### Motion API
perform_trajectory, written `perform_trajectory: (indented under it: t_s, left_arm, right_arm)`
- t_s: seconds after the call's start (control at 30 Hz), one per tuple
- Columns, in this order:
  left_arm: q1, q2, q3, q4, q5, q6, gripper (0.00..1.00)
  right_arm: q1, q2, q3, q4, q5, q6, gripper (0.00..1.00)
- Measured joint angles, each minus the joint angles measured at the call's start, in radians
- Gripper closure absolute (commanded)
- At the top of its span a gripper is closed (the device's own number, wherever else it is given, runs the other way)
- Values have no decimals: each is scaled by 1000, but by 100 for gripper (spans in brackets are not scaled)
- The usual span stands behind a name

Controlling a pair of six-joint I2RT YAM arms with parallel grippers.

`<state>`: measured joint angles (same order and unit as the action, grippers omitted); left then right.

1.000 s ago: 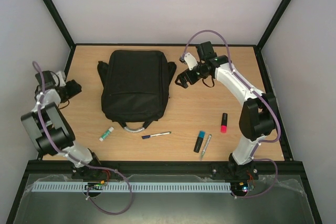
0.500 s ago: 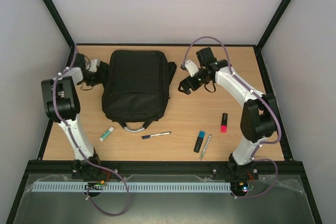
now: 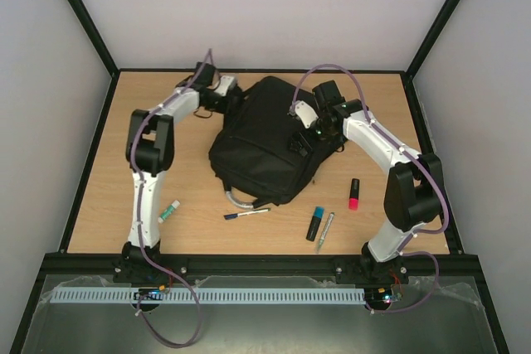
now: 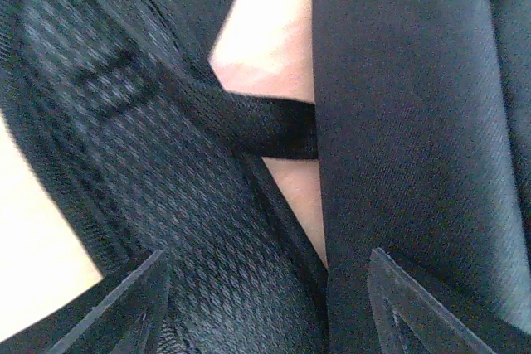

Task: Pack the student bag
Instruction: Adjust the student bag at the center of the board.

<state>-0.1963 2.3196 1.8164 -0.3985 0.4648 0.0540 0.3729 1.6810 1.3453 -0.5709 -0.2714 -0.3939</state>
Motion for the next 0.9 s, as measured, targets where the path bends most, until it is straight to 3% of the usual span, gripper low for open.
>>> perform_trajectory:
  t_s: [0.2,0.27,0.33,0.4,0.57,0.73,0.9]
  left_arm:
    - [-79,70,230,-67,-24,33,21]
    - [-69,59,270,-77,-24,36,15]
    - [-43,27,276,-100,-25,36,3]
    - [-5,-23,270,-133,-29,29,1]
    - [89,-234,134,-160,-64,5,1]
    - [145,-461,-50,-174,-193,-24,1]
    - [159,-581,-182,-188,-188,-8,4]
  right_arm:
    - [0,0,0,-2,-5,-9,7]
    - [0,0,0,-4,-19,-16,9]
    - [4,0,0,-11,-35,-31,11]
    - [16,0,0,-18,-42,-57,13]
    - [110,0,1,-37,-30,-147,16]
    - [191,29,26,-26,18,-161,25]
    - [195,109,77,34,165,-115,25]
